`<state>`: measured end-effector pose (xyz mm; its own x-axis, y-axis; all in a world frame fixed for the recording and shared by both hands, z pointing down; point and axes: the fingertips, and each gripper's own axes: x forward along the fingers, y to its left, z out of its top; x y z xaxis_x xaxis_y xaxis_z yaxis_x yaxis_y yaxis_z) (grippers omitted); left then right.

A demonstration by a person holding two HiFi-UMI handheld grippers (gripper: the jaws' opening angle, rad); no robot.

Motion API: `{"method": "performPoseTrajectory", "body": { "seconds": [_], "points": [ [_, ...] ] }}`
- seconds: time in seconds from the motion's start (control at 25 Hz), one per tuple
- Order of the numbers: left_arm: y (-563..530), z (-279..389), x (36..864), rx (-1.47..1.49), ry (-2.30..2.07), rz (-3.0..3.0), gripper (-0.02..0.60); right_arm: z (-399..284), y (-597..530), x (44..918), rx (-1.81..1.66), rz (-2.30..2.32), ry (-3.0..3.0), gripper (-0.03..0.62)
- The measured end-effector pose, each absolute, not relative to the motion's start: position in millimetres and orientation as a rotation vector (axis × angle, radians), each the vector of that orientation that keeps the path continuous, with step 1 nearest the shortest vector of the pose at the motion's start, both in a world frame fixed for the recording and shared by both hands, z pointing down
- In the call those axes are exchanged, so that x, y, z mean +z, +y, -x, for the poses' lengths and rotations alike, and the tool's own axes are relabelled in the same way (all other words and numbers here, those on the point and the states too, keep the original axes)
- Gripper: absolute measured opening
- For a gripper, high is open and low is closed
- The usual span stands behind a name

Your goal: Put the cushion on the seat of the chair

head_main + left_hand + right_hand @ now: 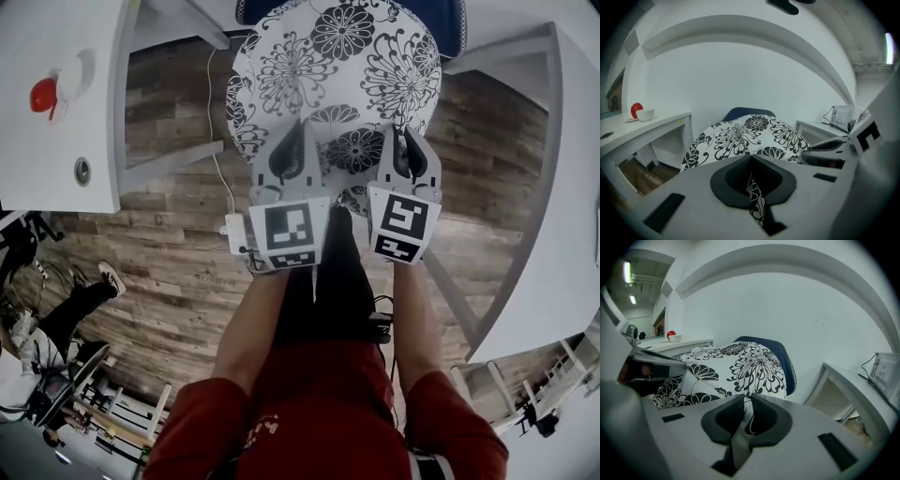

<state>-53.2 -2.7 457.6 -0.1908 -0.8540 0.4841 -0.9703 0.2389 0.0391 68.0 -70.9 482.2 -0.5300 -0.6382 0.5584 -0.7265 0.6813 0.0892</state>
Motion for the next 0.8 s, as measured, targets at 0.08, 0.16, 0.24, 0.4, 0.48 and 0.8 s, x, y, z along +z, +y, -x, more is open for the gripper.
{"method": "performPoseTrajectory", "body": {
  "seconds": [0.08, 0.16, 0.24, 0.4, 0.48, 0.8],
  "points": [
    [0, 53, 461, 0.362, -2.094, -1.698, 0.028, -70, -67, 482, 0.190, -1.085, -2.311, 0.048],
    [3, 54, 460, 0.378, -2.091, -1.699, 0.028, -69, -63, 483, 0.204, -1.088, -2.309, 0.048],
    [3, 54, 458, 0.391, -2.102, -1.692, 0.028, -68, -64, 481, 0.204, -1.077, -2.317, 0.048],
    [4, 53, 451, 0.368, -2.090, -1.686, 0.028, -70, -63, 472, 0.181, -1.065, -2.290, 0.048],
    [4, 54, 449, 0.370, -2.087, -1.676, 0.028, -69, -63, 470, 0.186, -1.059, -2.286, 0.048],
    [2, 53, 455, 0.389, -2.073, -1.650, 0.028, -69, -67, 472, 0.179, -1.029, -2.270, 0.048]
  ]
}}
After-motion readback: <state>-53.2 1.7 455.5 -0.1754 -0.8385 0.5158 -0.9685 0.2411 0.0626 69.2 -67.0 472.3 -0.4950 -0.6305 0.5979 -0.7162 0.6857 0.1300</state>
